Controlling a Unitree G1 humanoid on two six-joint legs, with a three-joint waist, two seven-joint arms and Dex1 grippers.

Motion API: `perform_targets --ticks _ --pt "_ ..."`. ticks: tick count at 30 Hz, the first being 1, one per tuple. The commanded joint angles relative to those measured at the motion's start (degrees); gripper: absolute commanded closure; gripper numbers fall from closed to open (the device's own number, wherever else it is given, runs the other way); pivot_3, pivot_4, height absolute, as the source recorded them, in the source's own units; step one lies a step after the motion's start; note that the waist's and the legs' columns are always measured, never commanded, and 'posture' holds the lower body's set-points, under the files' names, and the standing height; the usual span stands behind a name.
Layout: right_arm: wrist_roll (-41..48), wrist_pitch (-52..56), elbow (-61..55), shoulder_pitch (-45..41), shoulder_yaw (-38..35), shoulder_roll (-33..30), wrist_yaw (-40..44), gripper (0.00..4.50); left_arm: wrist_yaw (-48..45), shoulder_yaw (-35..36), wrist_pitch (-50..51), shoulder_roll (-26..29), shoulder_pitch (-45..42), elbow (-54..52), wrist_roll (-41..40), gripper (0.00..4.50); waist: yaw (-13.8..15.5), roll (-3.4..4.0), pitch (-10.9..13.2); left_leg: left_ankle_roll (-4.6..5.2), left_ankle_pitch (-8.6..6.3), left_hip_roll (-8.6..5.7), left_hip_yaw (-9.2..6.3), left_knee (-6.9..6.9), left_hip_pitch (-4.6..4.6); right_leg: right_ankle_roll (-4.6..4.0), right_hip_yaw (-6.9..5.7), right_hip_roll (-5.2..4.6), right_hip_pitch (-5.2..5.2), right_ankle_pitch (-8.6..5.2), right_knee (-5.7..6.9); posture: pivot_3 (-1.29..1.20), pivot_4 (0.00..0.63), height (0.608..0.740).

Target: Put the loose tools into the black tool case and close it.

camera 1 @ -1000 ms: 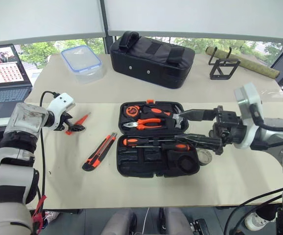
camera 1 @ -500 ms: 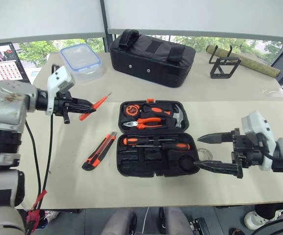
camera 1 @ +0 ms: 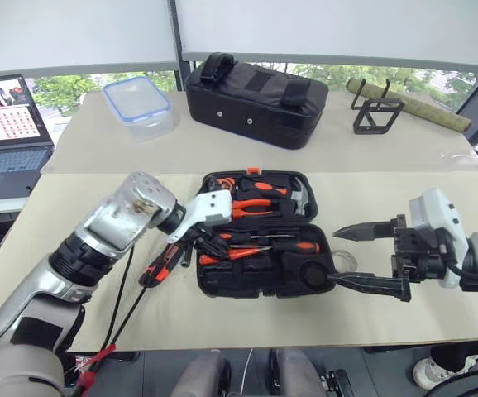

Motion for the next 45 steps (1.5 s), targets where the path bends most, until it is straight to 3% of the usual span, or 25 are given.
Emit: perform_targets --ticks 1,13,26,27,33,36,37,45 --pt "0.06 -1.58 -1.67 -0.30 -0.48 0.35 -0.88 0.00 1.58 -1.94 -0.90 -0.70 -0.63 -0.16 2.35 4.09 0.10 0.00 0.00 -0.01 0.00 0.00 0.00 -0.01 0.03 0.00 -0.01 -0.01 0.01 0.00 0.00 0.00 0.150 0.715" --pt "-0.63 -2.59 -1.90 0.13 0.29 1.55 -3.04 0.00 3.26 -5.99 -0.05 -7.54 -3.89 7.07 6.11 4.09 0.76 0.01 -0.01 0.01 0.00 -0.04 -0.01 0.01 0.12 0.01 -0.02 0.05 0.13 0.00 -0.03 0.00 0.150 0.715" --pt "-0.84 -2.91 -0.33 -1.29 0.94 3.05 -5.34 0.00 0.38 -7.60 -4.44 -4.49 -2.84 4.81 7.76 4.09 0.54 0.02 -0.01 -0.01 0.01 -0.02 -0.01 -0.04 0.19 0.00 0.00 0.01 0.16 0.00 -0.04 0.00 0.150 0.715" --pt "-0.87 -2.84 -0.18 -1.52 1.16 3.16 -5.45 0.00 -0.14 -6.52 -4.32 -4.61 -2.95 4.30 6.64 3.09 0.54 0.02 -0.01 0.00 0.01 -0.02 -0.01 -0.04 0.19 0.00 0.00 0.03 0.17 0.00 -0.04 0.00 0.150 0.715" --pt "-0.49 -2.67 0.04 -1.11 1.23 2.97 -5.32 0.00 -3.49 1.14 1.07 -3.95 -4.58 1.61 -1.74 1.01 0.62 0.01 -0.01 0.00 0.01 -0.04 -0.02 0.00 0.04 0.01 -0.06 0.09 0.05 0.00 -0.05 0.00 0.150 0.715" --pt "-0.50 -2.59 0.18 -0.83 1.24 2.93 -5.26 0.00 -4.10 4.57 0.35 -2.52 -3.25 1.21 -4.18 1.01 0.46 0.01 -0.01 0.00 0.01 -0.05 -0.01 0.00 0.07 0.01 -0.05 0.08 0.07 0.00 -0.05 0.00 0.150 0.715" --pt "-0.43 -2.54 0.29 -0.81 1.19 2.93 -5.20 0.00 -3.24 5.57 0.15 -2.66 -2.65 1.63 -4.64 1.25 0.40 0.02 -0.01 0.00 0.01 -0.03 -0.01 -0.01 0.07 0.00 -0.04 0.07 0.07 0.00 -0.06 0.00 0.150 0.715" --pt "-0.25 -2.21 1.64 -1.86 1.56 2.61 -4.95 0.00 2.47 6.57 -5.06 -5.60 2.82 4.91 -3.51 3.94 0.59 0.01 -0.01 0.00 0.01 -0.04 -0.01 -0.01 0.12 0.00 -0.04 0.07 0.12 0.00 -0.05 0.00 0.150 0.715"
